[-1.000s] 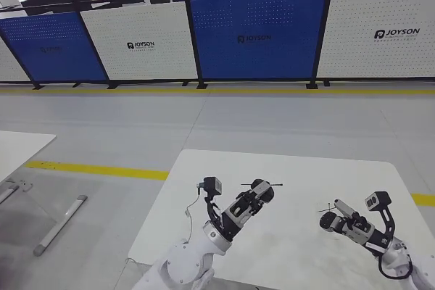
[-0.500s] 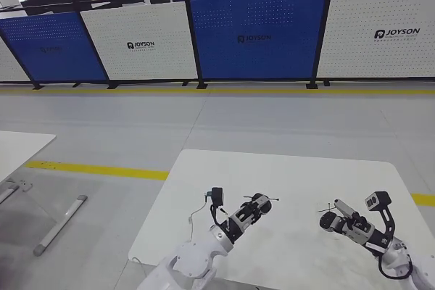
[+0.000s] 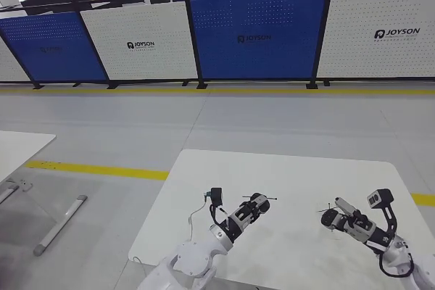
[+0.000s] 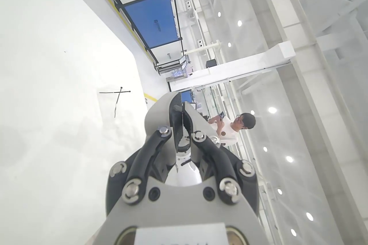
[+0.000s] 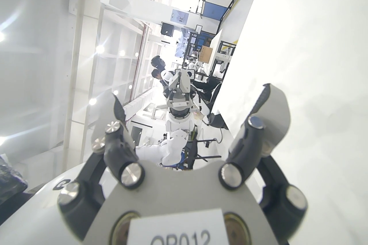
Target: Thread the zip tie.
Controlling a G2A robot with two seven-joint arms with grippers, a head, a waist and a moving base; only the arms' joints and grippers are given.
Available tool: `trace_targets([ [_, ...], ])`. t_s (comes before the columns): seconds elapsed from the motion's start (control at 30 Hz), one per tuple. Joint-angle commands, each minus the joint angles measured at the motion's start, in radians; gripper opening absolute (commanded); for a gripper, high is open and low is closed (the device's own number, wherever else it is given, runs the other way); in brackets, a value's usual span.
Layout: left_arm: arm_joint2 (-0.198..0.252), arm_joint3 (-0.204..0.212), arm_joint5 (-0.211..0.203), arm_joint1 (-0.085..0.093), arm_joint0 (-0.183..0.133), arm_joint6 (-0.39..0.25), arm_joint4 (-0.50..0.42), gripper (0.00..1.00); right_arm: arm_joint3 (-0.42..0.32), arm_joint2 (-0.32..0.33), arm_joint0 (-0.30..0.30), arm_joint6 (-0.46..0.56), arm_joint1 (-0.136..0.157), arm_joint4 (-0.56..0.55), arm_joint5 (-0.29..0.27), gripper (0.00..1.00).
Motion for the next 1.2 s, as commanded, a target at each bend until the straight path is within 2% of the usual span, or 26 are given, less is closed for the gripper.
trace_targets([
  [0.0,0.0,0.0,0.0,0.0,0.0,0.0,0.0,0.0,-0.026,0.034,0.001,0.018,0.011,-0.114,0.038,1.0],
  [0.03,0.0,0.0,0.0,0.0,0.0,0.0,0.0,0.0,-0.044,0.057,0.005,0.016,0.02,-0.201,0.075,1.0],
  [0.17,0.0,0.0,0.0,0.0,0.0,0.0,0.0,0.0,-0.093,0.101,0.015,0.029,0.035,-0.333,0.168,1.0],
  [0.33,0.0,0.0,0.0,0.0,0.0,0.0,0.0,0.0,-0.12,0.075,0.079,0.073,0.047,-0.546,0.256,1.0],
  [0.7,0.0,0.0,0.0,0.0,0.0,0.0,0.0,0.0,-0.119,0.071,0.091,0.062,0.046,-0.553,0.262,1.0],
  [0.8,0.0,0.0,0.0,0.0,0.0,0.0,0.0,0.0,-0.155,0.052,0.091,0.067,0.051,-0.665,0.237,1.0],
  [0.9,0.0,0.0,0.0,0.0,0.0,0.0,0.0,0.0,-0.198,0.051,0.113,0.154,0.06,-0.744,0.24,1.0],
  [0.97,0.0,0.0,0.0,0.0,0.0,0.0,0.0,0.0,-0.232,0.031,0.14,0.213,0.066,-0.859,0.278,1.0],
  [1.0,0.0,0.0,0.0,0.0,0.0,0.0,0.0,0.0,-0.235,0.019,0.153,0.23,0.066,-0.877,0.296,1.0],
  [1.1,0.0,0.0,0.0,0.0,0.0,0.0,0.0,0.0,-0.199,-0.044,0.227,0.328,0.064,-0.942,0.322,1.0],
  [1.17,0.0,0.0,0.0,0.0,0.0,0.0,0.0,0.0,-0.169,-0.106,0.282,0.393,0.058,-0.982,0.318,1.0],
])
